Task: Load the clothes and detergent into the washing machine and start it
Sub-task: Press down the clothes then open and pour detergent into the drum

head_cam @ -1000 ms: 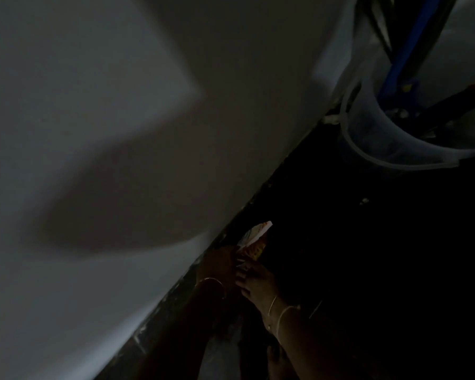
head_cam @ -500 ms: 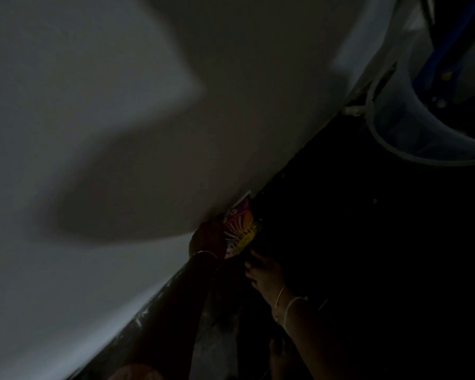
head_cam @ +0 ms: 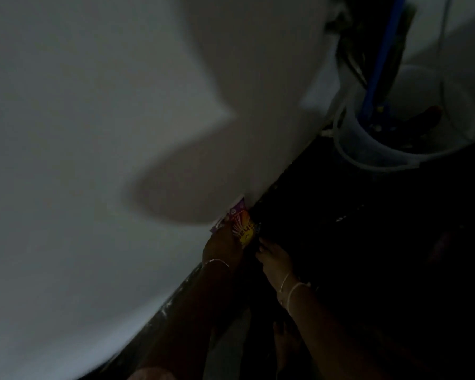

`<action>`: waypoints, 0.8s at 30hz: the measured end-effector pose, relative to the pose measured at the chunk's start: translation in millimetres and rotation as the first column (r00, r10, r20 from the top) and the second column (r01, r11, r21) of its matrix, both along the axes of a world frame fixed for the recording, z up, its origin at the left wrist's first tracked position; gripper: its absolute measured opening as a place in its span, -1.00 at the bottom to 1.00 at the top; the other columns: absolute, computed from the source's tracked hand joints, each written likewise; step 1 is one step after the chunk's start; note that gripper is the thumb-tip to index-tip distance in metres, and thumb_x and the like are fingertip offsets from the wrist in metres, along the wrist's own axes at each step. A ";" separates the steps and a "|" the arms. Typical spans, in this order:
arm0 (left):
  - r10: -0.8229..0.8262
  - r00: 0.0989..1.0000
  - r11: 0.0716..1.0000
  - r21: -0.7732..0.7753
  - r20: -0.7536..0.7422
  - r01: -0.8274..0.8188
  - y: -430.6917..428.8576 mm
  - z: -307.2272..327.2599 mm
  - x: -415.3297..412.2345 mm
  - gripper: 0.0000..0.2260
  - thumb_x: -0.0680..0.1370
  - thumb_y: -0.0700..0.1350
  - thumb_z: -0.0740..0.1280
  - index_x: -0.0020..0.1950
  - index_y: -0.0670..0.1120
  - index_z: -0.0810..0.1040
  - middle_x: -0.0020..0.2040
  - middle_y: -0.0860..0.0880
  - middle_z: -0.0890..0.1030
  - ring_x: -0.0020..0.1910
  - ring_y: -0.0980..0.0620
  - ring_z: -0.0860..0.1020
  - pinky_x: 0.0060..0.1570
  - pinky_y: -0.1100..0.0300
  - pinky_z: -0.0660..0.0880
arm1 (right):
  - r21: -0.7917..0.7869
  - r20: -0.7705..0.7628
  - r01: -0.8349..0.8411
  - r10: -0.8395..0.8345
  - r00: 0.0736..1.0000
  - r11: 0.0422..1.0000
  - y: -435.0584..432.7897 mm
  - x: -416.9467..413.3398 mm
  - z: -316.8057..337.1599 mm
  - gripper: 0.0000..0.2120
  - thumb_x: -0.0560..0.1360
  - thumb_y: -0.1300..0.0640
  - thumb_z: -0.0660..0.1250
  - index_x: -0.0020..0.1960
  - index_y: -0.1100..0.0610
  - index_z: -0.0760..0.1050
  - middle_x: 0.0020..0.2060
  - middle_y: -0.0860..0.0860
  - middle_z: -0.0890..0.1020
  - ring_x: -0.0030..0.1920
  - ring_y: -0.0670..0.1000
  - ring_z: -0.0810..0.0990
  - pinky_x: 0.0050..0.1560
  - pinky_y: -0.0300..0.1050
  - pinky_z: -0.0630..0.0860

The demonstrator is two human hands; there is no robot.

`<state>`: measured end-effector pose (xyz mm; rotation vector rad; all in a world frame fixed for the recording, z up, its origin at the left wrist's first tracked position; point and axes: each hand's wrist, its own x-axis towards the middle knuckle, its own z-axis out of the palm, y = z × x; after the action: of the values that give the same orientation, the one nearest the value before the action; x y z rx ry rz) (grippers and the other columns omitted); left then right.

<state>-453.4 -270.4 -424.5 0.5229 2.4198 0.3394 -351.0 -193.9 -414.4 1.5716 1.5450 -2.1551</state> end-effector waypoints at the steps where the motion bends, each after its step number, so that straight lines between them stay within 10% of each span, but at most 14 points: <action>1: 0.013 1.000 0.999 0.035 -0.005 -0.013 -1.7 12.9 11.2 -0.51 0.57 -0.12 0.26 0.50 -0.10 0.27 0.36 -0.16 0.47 0.31 -0.17 0.46 0.27 -0.01 0.42 | -0.018 -0.039 0.043 -0.043 0.998 0.999 -2.4 6.4 18.4 -0.63 0.55 0.41 0.17 0.36 0.36 0.34 0.30 0.24 0.45 0.26 0.17 0.45 0.12 -0.15 0.42; 12: 0.181 0.983 0.926 0.336 0.014 -0.175 -31.5 193.8 119.1 -0.67 0.55 -0.14 0.29 0.31 -0.15 0.49 0.26 -0.18 0.56 0.24 -0.15 0.52 0.21 0.10 0.43 | 0.240 -0.162 0.164 -0.127 0.979 0.957 -22.7 105.1 207.2 -0.59 0.51 0.38 0.16 0.33 0.22 0.43 0.24 0.12 0.53 0.12 -0.02 0.48 0.12 -0.19 0.38; 24: 0.033 0.993 0.769 0.638 -0.112 0.046 17.3 410.2 205.6 -0.68 0.51 -0.22 0.32 0.27 -0.13 0.53 0.19 -0.10 0.62 0.19 -0.04 0.58 0.19 0.26 0.39 | 0.548 -0.404 0.414 -0.203 0.892 0.727 39.0 199.8 419.7 -0.78 0.50 0.37 0.26 0.12 0.35 0.54 -0.03 0.21 0.62 0.02 0.06 0.56 0.08 -0.29 0.52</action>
<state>-247.8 -253.1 -14.3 0.8625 2.3690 1.1912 -151.3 -154.9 5.3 1.8264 2.4729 -2.2879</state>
